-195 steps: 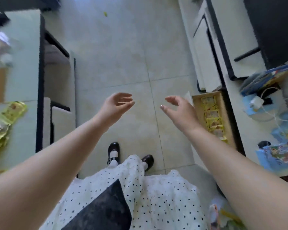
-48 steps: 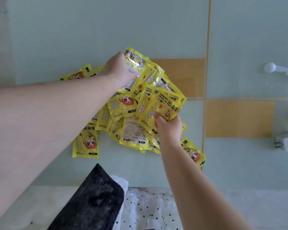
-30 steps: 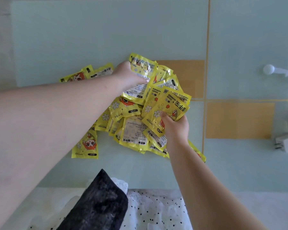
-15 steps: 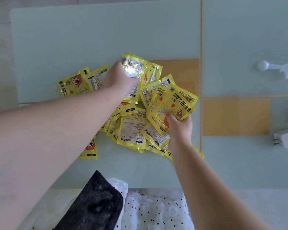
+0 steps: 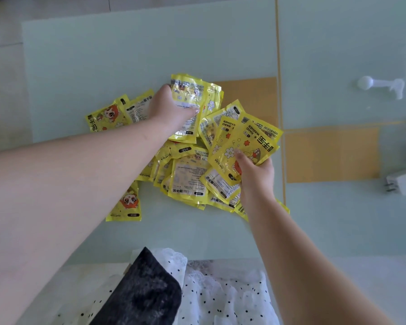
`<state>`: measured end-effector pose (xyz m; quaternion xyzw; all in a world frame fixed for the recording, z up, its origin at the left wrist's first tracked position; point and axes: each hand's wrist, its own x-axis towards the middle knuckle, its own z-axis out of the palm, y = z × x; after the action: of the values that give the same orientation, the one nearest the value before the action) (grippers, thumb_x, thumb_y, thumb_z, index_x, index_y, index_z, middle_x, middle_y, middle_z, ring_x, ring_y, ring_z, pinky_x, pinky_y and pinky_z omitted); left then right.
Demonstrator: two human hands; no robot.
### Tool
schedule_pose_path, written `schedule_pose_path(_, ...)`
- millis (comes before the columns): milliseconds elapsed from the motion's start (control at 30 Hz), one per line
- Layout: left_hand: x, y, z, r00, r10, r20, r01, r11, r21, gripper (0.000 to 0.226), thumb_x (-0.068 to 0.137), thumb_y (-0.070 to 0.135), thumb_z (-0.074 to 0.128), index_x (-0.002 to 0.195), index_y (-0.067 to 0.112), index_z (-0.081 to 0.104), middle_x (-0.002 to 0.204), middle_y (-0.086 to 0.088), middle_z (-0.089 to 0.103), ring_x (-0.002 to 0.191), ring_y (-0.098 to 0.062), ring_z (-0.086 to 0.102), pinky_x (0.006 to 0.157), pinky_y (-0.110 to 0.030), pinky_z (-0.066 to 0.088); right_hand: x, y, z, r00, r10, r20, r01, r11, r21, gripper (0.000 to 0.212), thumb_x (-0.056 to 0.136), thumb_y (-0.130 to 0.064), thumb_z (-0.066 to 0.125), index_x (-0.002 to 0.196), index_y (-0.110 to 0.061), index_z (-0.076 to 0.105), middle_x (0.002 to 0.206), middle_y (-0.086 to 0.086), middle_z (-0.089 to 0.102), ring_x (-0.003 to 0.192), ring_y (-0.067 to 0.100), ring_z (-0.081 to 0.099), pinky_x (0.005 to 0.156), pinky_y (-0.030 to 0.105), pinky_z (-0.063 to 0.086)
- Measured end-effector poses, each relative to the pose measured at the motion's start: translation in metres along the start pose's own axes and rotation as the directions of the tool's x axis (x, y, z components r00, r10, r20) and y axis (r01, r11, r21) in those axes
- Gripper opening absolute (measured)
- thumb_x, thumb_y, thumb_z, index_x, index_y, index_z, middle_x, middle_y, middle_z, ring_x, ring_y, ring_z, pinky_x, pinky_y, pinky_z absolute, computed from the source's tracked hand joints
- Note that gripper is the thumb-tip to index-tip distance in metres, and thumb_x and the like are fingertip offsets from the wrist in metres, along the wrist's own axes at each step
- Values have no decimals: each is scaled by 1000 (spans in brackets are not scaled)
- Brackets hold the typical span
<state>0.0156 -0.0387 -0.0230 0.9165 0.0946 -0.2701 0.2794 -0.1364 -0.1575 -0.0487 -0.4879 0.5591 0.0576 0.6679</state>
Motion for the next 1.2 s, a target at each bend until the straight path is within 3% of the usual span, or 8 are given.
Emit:
schedule_pose_path(100, -6, -3, -9, 1000, 1, 8, -1, 1000, -6, 68, 79, 34, 72, 132, 7, 39, 134, -7, 45, 123, -26, 44, 88, -31, 35, -8, 0, -3, 1000, 2, 4, -3, 999, 36, 23, 81, -21, 73, 90, -34, 56, 94, -6, 70, 90, 18, 68, 88, 46, 55)
schedule_pose_path(267, -16, -13, -29, 999, 43, -2, -43, 999, -18, 55, 75, 32, 75, 119, 10, 49, 120, -7, 54, 100, -22, 52, 79, -31, 41, -31, 3, -11, 1000, -23, -20, 25, 990, 137, 29, 81, -18, 73, 103, -28, 57, 101, -2, 71, 92, 20, 69, 87, 45, 56)
schedule_pose_path(367, -28, -18, -38, 997, 80, 23, -79, 996, -36, 58, 74, 33, 75, 120, 9, 49, 121, -7, 55, 107, -24, 54, 85, -32, 44, -51, 13, -19, 998, -28, -57, 39, 976, 213, 35, 81, -19, 73, 111, -24, 56, 106, 0, 71, 93, 20, 69, 82, 41, 57)
schedule_pose_path(667, -116, -23, -30, 933, 181, 310, -200, 979, 31, 97, 76, 36, 75, 147, 4, 18, 144, -13, 39, 127, -26, 44, 103, -36, 39, -144, 73, -74, 968, -10, -249, 119, 897, 426, 33, 83, -14, 70, 111, -22, 54, 109, 1, 67, 99, 21, 66, 87, 43, 55)
schedule_pose_path(767, -163, -25, -7, 863, 225, 453, -259, 966, 14, 83, 79, 28, 74, 141, 0, 27, 126, -9, 51, 100, -14, 51, 78, -20, 50, -178, 109, -106, 947, 37, -319, 135, 856, 500, 37, 83, -14, 70, 116, -18, 54, 111, 4, 67, 100, 23, 66, 90, 47, 54)
schedule_pose_path(867, -214, -28, 14, 775, 264, 574, -324, 946, 2, 64, 84, 21, 70, 135, 12, 33, 96, 5, 50, 78, -4, 47, 45, -6, 39, -208, 151, -132, 916, 104, -386, 148, 809, 569, 42, 83, -13, 70, 121, -15, 53, 113, 7, 67, 101, 25, 66, 91, 49, 53)
schedule_pose_path(1067, -313, -62, 69, 575, 244, 781, -420, 907, 25, 30, 76, 14, 77, 96, 20, 55, 98, -2, 67, 90, -17, 65, 80, -33, 54, -286, 265, -181, 810, 257, -527, 236, 680, 695, 33, 79, -13, 73, 108, -19, 58, 112, 8, 68, 100, 27, 67, 92, 51, 53)
schedule_pose_path(1200, -394, -98, 104, 419, 210, 883, -554, 830, 66, 36, 75, 16, 77, 107, 15, 62, 104, -7, 71, 96, -24, 68, 87, -43, 54, -345, 347, -204, 725, 379, -574, 314, 561, 766, 25, 80, -11, 72, 101, -18, 61, 108, 10, 69, 98, 28, 68, 92, 51, 53)
